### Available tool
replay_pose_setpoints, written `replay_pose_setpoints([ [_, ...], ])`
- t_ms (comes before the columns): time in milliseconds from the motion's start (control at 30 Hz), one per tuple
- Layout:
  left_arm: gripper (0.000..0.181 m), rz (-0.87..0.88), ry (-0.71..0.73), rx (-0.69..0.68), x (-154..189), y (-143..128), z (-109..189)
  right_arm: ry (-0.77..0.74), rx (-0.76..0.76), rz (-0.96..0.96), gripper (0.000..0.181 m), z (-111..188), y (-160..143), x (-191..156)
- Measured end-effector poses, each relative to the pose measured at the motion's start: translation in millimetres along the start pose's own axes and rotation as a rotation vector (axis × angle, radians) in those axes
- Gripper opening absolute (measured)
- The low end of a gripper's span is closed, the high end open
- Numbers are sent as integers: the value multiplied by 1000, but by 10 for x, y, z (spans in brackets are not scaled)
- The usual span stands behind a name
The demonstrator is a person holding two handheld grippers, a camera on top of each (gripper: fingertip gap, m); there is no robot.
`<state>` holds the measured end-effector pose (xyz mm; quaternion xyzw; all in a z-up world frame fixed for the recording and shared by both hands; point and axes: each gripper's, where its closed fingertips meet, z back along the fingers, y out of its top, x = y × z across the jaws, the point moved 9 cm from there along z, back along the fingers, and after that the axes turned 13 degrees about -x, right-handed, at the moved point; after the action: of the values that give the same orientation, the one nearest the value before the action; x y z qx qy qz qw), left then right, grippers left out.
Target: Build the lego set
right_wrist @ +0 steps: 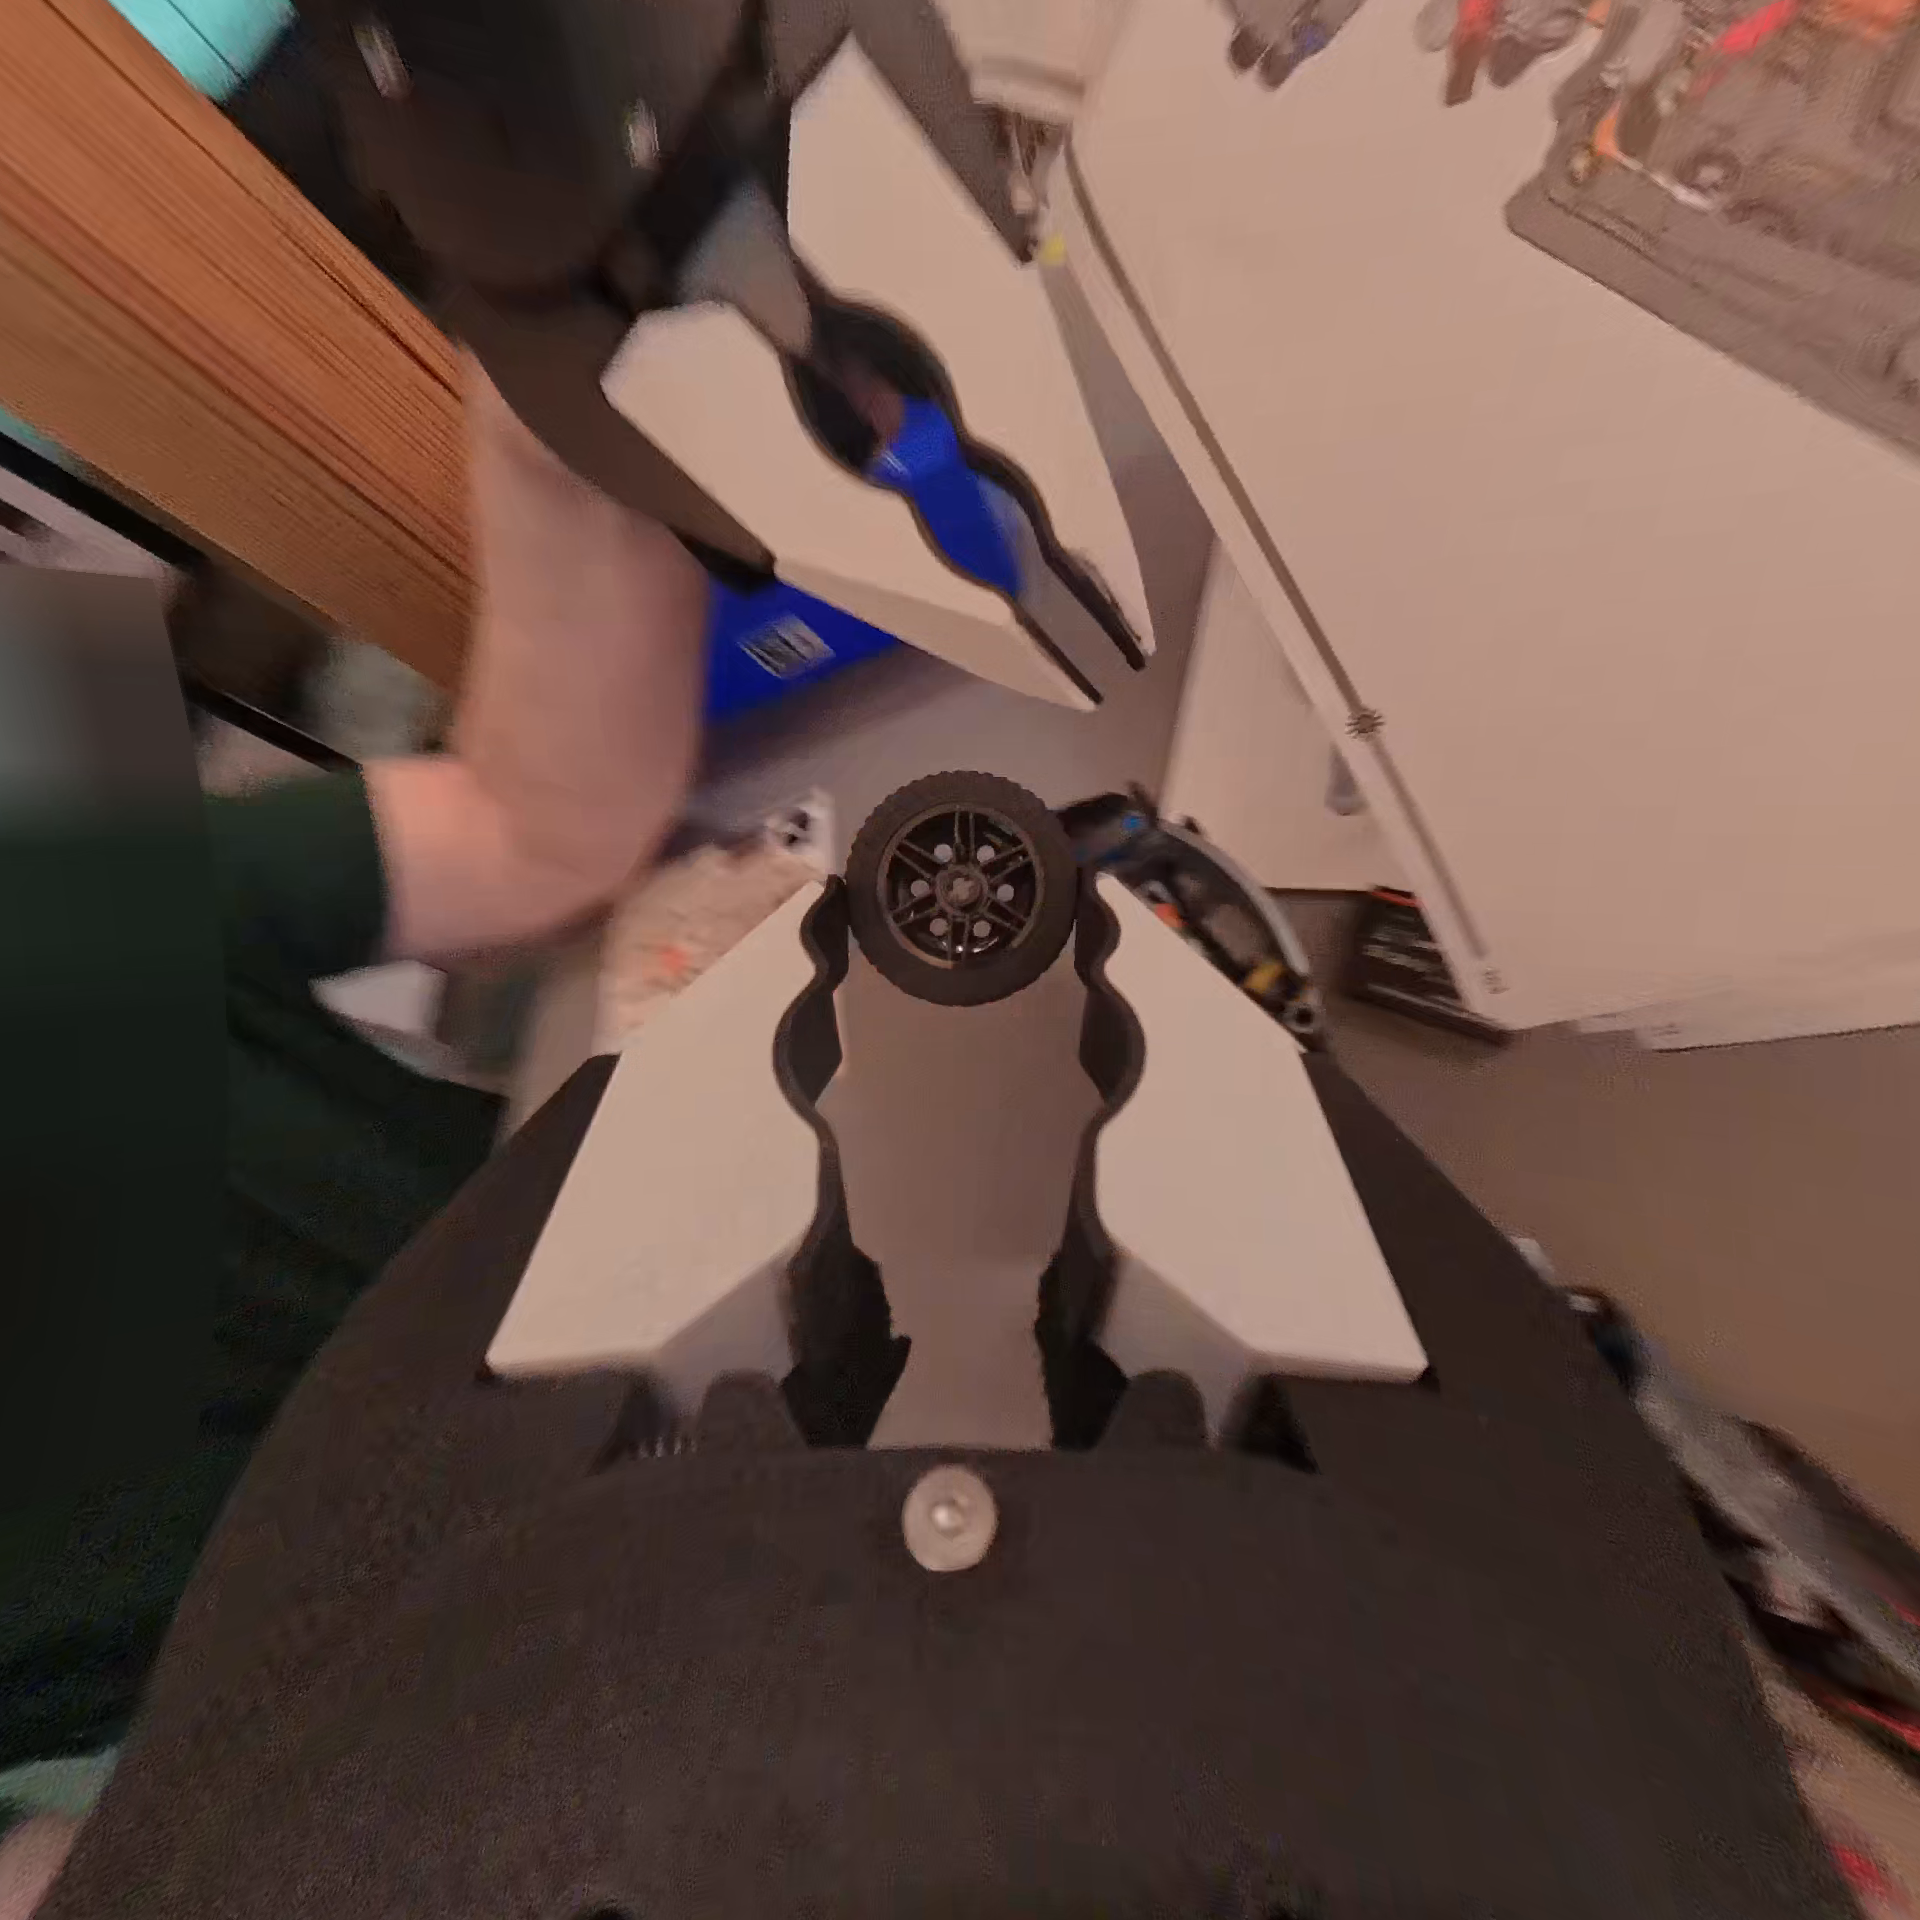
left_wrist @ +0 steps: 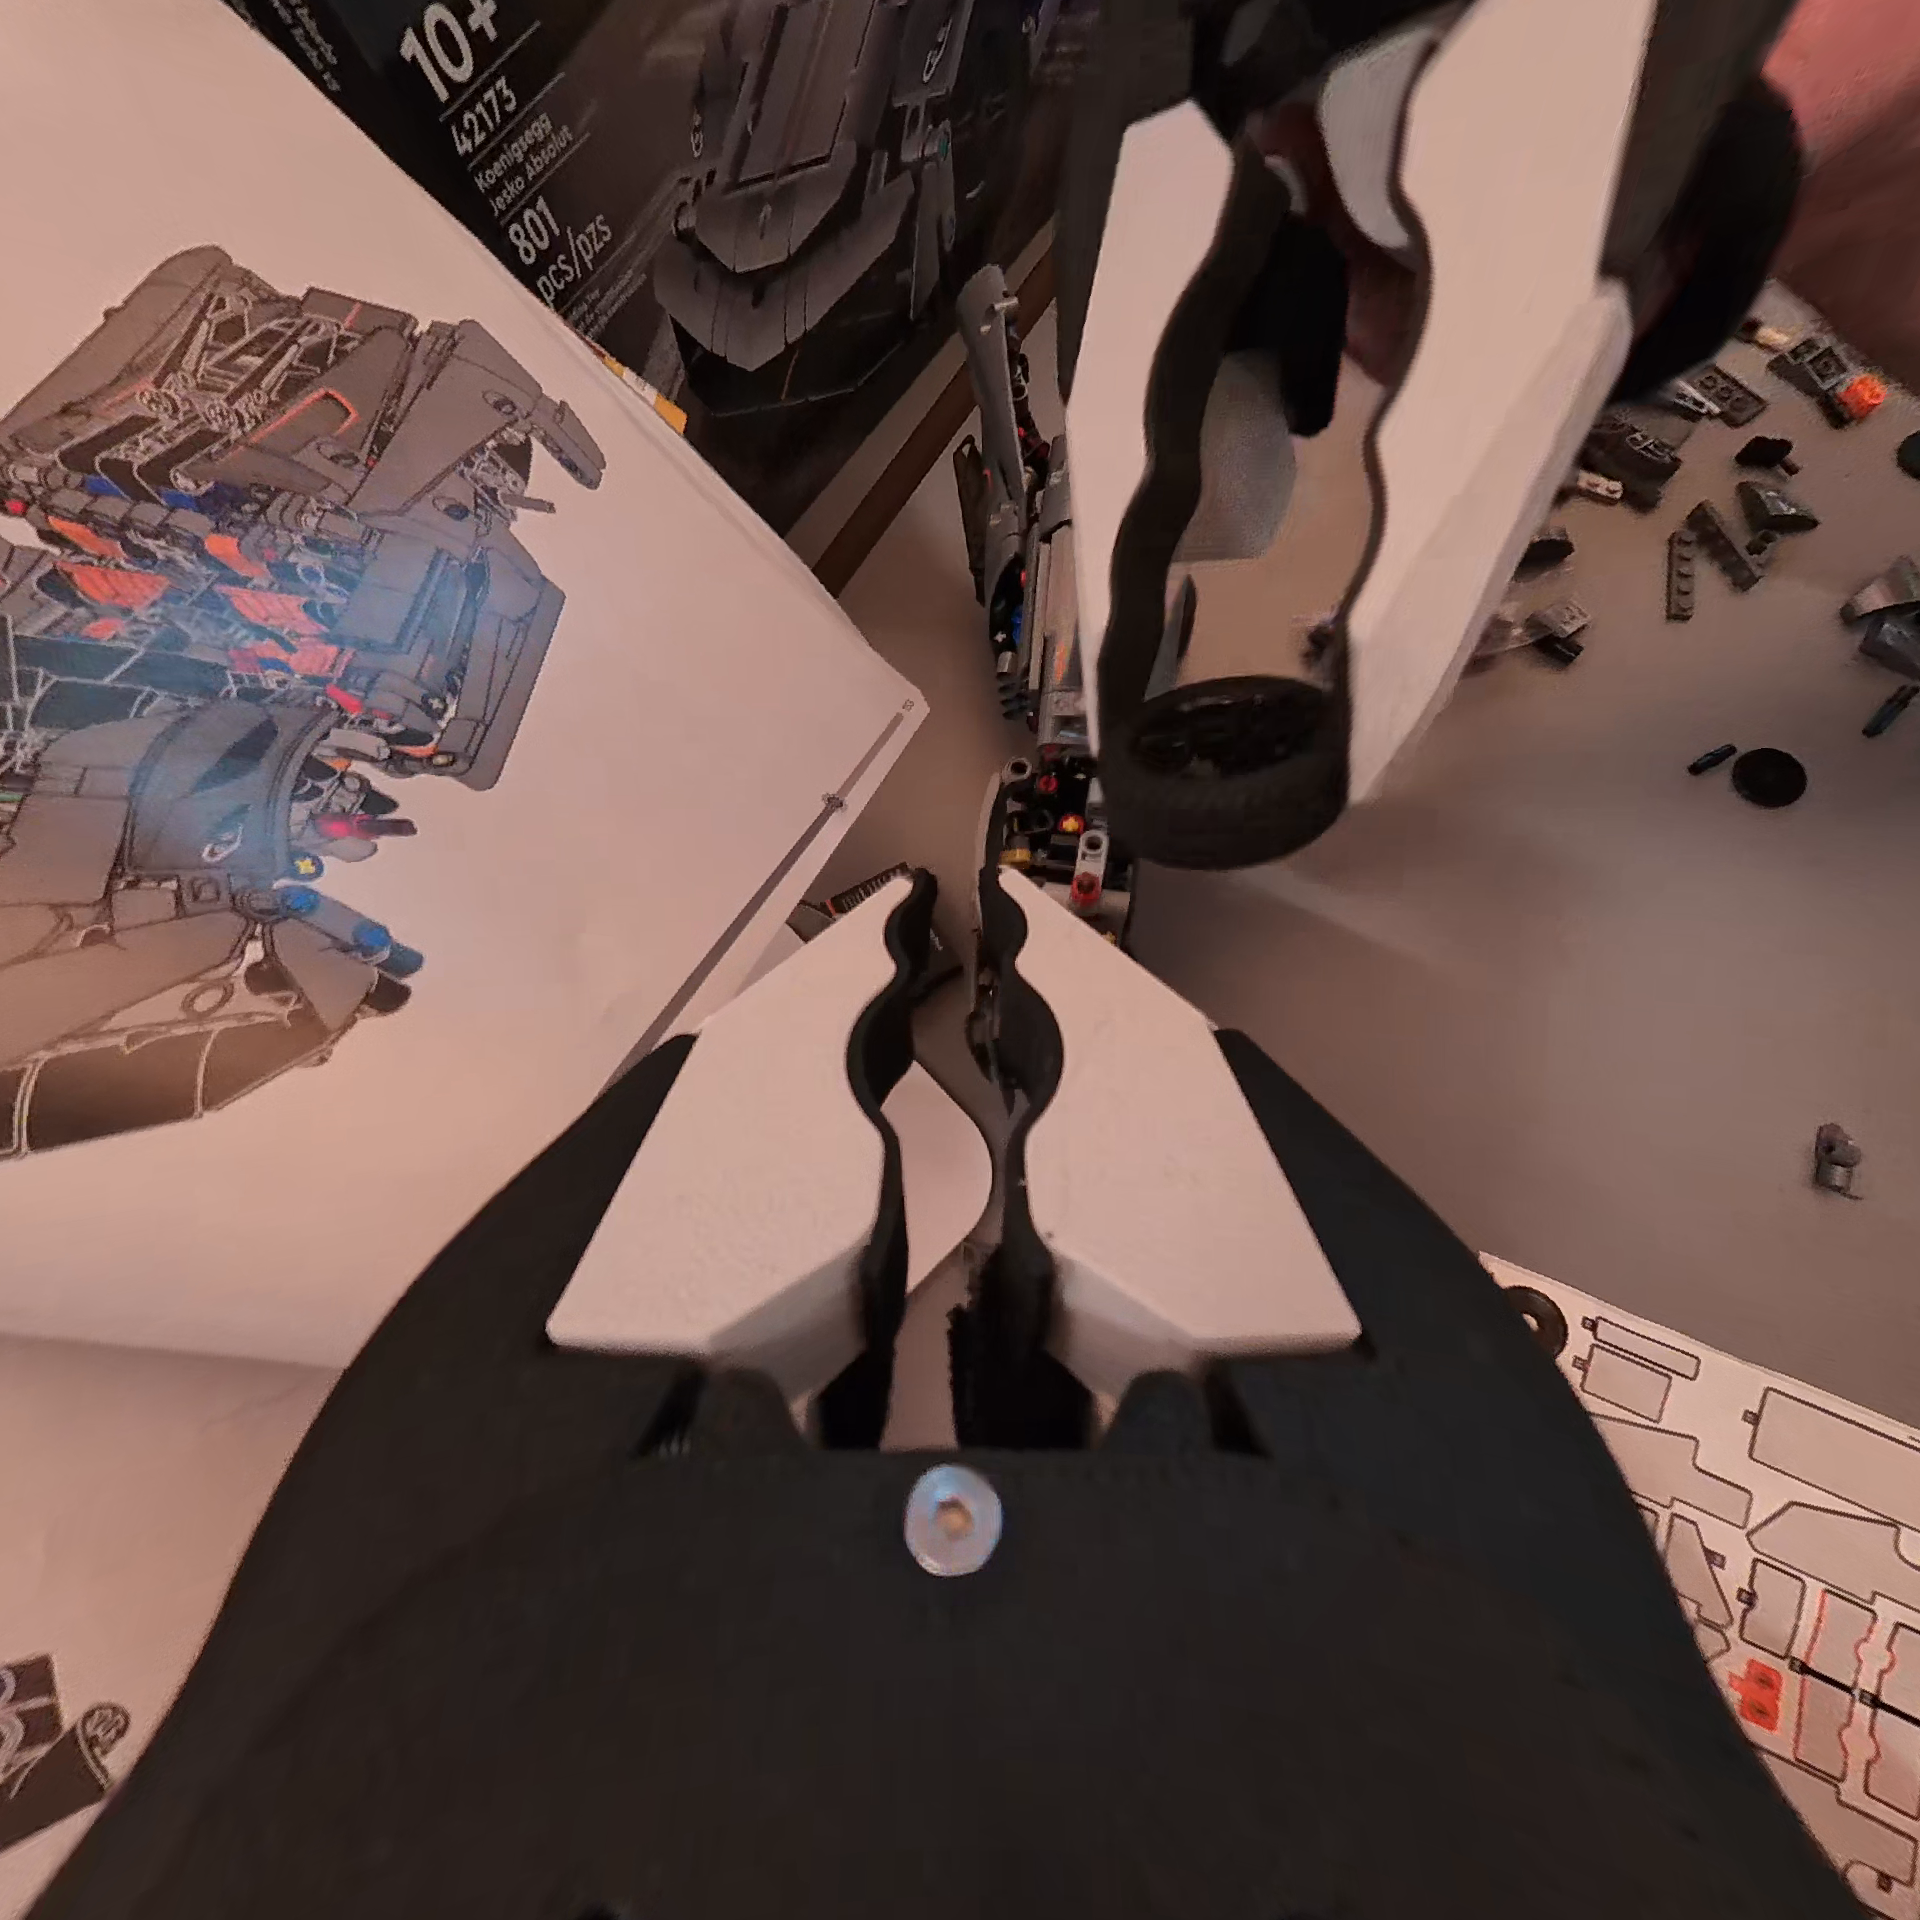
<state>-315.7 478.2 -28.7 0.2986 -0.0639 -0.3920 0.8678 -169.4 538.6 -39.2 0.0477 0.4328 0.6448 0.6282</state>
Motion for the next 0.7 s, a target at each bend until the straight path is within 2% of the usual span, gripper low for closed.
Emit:
replay_pose_setpoints([
  [33,7,4,-3,-6,-10,-12,-10,-101,-55,64,42,-43,6,-26],
  [267,15,16,-60,-46,-17,-57,-136,-595,-359,345,42,-345,-6,-55],
  [467,23,17,-75,-72,-10,-55,-243,-641,-390,449,42,-506,-40,-36],
  [567,26,12,-87,-91,7,-55,-298,-654,-409,440,42,-531,-52,4],
  [700,27,14,-82,-115,8,-54,-370,-599,-374,388,42,-508,-63,41],
])
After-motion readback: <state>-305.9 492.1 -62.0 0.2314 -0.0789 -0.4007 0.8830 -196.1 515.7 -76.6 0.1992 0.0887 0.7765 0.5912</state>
